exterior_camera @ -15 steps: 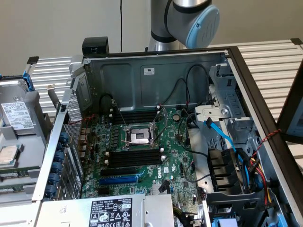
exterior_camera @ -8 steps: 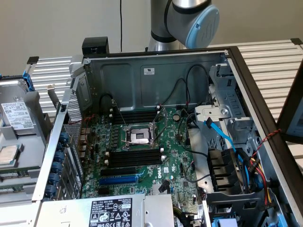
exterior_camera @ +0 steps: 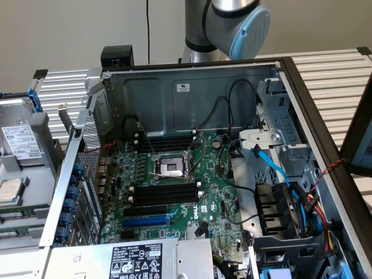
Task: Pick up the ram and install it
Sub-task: 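Pick up the ram and move it above insertion slot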
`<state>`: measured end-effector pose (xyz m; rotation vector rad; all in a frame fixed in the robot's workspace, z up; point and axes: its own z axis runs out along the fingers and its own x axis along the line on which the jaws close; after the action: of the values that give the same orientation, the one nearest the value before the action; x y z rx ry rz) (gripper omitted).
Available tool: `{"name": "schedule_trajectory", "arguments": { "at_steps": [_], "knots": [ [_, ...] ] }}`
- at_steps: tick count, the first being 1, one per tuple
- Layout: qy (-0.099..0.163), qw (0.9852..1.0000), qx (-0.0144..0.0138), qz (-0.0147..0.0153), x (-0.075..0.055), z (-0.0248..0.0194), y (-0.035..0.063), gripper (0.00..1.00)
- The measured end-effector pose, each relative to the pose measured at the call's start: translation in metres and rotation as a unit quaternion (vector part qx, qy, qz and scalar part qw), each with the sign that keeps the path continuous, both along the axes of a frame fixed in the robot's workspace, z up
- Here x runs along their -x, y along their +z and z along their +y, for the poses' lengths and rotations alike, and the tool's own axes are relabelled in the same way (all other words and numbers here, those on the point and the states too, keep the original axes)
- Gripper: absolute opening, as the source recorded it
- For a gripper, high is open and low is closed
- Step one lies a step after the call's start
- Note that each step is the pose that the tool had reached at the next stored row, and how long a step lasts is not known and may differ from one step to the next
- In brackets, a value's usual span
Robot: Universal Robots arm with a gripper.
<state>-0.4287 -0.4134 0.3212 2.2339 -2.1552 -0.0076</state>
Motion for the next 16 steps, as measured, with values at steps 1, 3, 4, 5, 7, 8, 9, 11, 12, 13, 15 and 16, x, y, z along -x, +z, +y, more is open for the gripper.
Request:
{"name": "schedule_trajectory", "arguments": {
  "at_steps": [1,3,4,5,7,8,9,11,12,13,15,16],
  "knots": [
    [0.001,1.0000,0.0000,0.0000,0.000,-0.0011,-0.0019,0.26],
    [0.001,1.0000,0.0000,0.0000,-0.002,-0.0026,-0.0054,0.26],
    [0.002,1.0000,0.0000,0.0001,-0.003,-0.0034,-0.0073,0.26],
    [0.002,1.0000,0.0000,0.0001,-0.004,-0.0042,-0.0091,0.26],
    [0.001,1.0000,0.0000,0.0001,-0.006,-0.0057,-0.0127,0.26],
    [0.001,1.0000,0.0000,0.0000,-0.007,-0.0064,-0.0145,0.26],
    [0.002,1.0000,0.0000,0.0001,-0.008,-0.0073,-0.0164,0.26],
    [0.002,1.0000,0.0000,0.0000,-0.009,-0.0090,-0.0199,0.26],
    [0.002,1.0000,0.0000,0.0000,-0.009,-0.0099,-0.0219,0.26],
    [0.002,1.0000,0.0001,0.0001,-0.010,-0.0108,-0.0236,0.26],
    [0.002,1.0000,0.0000,0.0000,-0.011,-0.0126,-0.0272,0.26],
    [0.002,1.0000,0.0001,0.0001,-0.011,-0.0136,-0.0290,0.26]
  ]
}}
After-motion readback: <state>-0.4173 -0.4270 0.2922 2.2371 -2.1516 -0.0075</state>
